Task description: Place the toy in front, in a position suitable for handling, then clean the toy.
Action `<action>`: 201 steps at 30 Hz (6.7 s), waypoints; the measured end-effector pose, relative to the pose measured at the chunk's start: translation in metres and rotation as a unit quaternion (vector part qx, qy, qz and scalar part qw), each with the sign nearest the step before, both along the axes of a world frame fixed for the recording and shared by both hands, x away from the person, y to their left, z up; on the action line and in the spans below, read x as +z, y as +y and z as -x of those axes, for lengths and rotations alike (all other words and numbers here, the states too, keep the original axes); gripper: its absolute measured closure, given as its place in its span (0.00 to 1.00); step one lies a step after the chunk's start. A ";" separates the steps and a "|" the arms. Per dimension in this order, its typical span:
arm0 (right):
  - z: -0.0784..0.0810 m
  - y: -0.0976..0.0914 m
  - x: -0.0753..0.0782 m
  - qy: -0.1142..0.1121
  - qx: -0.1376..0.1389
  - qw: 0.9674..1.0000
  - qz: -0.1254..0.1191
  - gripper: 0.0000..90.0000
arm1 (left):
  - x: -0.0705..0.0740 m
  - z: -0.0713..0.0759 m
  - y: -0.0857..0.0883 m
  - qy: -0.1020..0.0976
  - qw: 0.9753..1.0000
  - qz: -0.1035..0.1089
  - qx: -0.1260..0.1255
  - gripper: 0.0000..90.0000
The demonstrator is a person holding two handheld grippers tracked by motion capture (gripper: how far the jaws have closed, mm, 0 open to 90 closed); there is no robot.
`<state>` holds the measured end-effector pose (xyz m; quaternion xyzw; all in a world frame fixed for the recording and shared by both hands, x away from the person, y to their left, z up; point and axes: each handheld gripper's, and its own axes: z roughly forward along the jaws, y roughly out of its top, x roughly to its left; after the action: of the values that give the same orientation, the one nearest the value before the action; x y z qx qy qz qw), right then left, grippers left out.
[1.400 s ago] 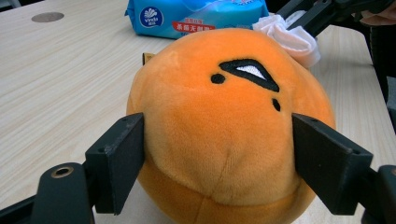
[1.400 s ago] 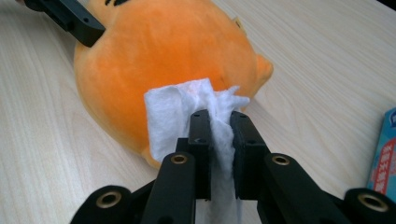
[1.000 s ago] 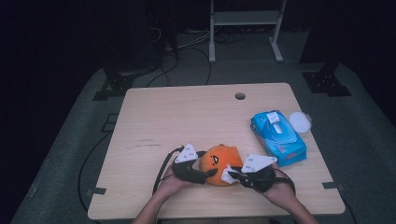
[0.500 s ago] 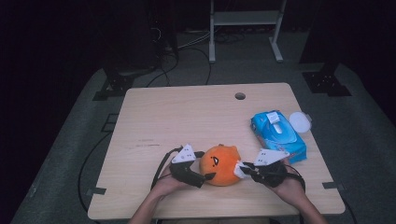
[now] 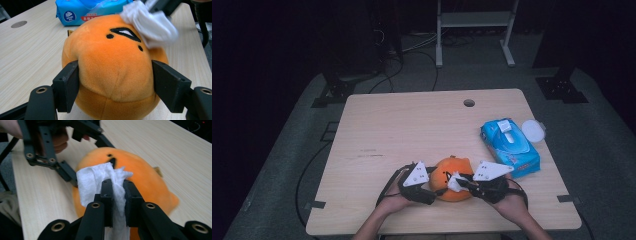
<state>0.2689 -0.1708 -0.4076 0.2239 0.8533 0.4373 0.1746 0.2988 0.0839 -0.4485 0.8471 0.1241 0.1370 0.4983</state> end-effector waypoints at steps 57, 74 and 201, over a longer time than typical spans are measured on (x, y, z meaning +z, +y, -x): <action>-0.021 -0.027 -0.007 0.034 -0.058 0.997 -0.032 0.88 | 0.001 -0.003 0.002 0.039 0.998 0.042 -0.001 0.30; -0.010 -0.021 -0.003 0.033 -0.044 0.998 -0.020 0.88 | 0.001 -0.002 -0.003 0.029 0.999 0.041 0.007 0.30; -0.014 -0.032 -0.006 0.040 -0.039 0.998 -0.015 0.87 | 0.000 -0.011 -0.001 0.088 0.994 0.065 0.031 0.20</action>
<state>0.2830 -0.2028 -0.4141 0.2769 0.8434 0.4340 0.1537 0.3095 0.0825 -0.4490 0.8173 0.2024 0.0692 0.5351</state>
